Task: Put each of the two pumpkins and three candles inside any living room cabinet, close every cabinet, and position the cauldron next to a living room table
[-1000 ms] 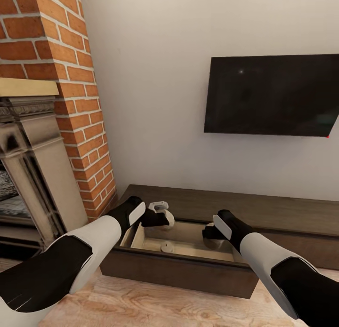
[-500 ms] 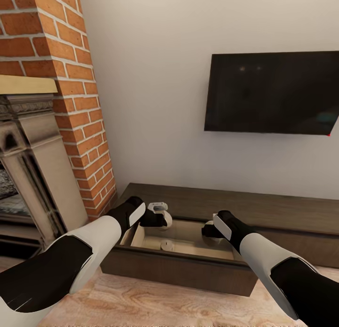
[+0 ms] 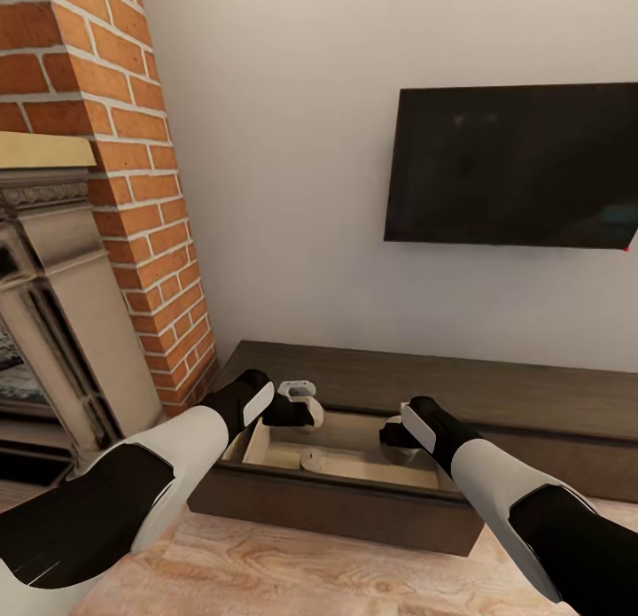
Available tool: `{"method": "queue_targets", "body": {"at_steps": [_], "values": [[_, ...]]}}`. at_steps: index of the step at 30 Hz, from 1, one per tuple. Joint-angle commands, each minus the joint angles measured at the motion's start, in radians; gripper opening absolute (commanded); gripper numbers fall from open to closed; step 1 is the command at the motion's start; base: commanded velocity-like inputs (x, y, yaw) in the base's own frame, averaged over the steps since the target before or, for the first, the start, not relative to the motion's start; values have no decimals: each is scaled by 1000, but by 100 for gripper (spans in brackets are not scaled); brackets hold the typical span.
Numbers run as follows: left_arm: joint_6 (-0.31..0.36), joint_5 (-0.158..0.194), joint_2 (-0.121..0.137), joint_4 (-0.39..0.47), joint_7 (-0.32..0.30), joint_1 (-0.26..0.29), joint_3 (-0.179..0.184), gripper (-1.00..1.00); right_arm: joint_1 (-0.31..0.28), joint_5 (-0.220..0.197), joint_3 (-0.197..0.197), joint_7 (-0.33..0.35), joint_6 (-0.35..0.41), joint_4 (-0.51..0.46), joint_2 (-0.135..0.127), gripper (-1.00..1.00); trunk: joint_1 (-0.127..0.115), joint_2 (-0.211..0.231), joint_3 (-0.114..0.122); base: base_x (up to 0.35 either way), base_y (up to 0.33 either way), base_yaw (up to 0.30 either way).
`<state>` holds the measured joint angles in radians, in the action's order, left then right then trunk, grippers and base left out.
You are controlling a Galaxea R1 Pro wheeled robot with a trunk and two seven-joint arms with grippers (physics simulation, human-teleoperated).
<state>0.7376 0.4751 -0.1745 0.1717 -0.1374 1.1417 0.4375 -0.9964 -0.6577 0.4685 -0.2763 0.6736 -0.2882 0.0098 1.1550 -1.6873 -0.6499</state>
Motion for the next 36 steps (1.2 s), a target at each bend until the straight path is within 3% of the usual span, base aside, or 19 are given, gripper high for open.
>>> {"method": "queue_targets", "body": {"at_steps": [1,8,20,24,28,31,32,36], "values": [[2,-1,0,0,-5,1,3,-100,-1,-10,7,-8,3,-2,-1,-100,0,-1,-3,229,-144,0],[-18,-1,0,0,-71,1,3,-100,-1,-9,7,-7,3,-2,-1,-100,0,-1,-14,277,-165,0],[-20,-1,0,0,-85,1,3,-100,-1,-10,5,-15,11,0,-1,-100,0,-1,-25,121,-87,0],[16,-1,0,0,-148,1,3,-100,-1,-9,5,-12,23,0,-2,-100,0,-1,-25,1,-1,0],[53,-1,0,0,-171,1,3,-100,-1,-7,6,-5,24,0,-2,-100,0,-1,-25,0,0,0],[59,-1,0,0,-222,1,3,-100,-1,-7,7,3,23,0,-1,-100,0,-1,-25,0,0,0],[56,-2,0,-1,-271,1,3,-100,-1,-6,7,4,23,0,-1,-100,0,-1,-25,0,0,0],[53,-3,0,-1,-307,1,3,-100,0,-5,7,5,20,7,-1,-100,0,-1,-28,0,0,0]]}}
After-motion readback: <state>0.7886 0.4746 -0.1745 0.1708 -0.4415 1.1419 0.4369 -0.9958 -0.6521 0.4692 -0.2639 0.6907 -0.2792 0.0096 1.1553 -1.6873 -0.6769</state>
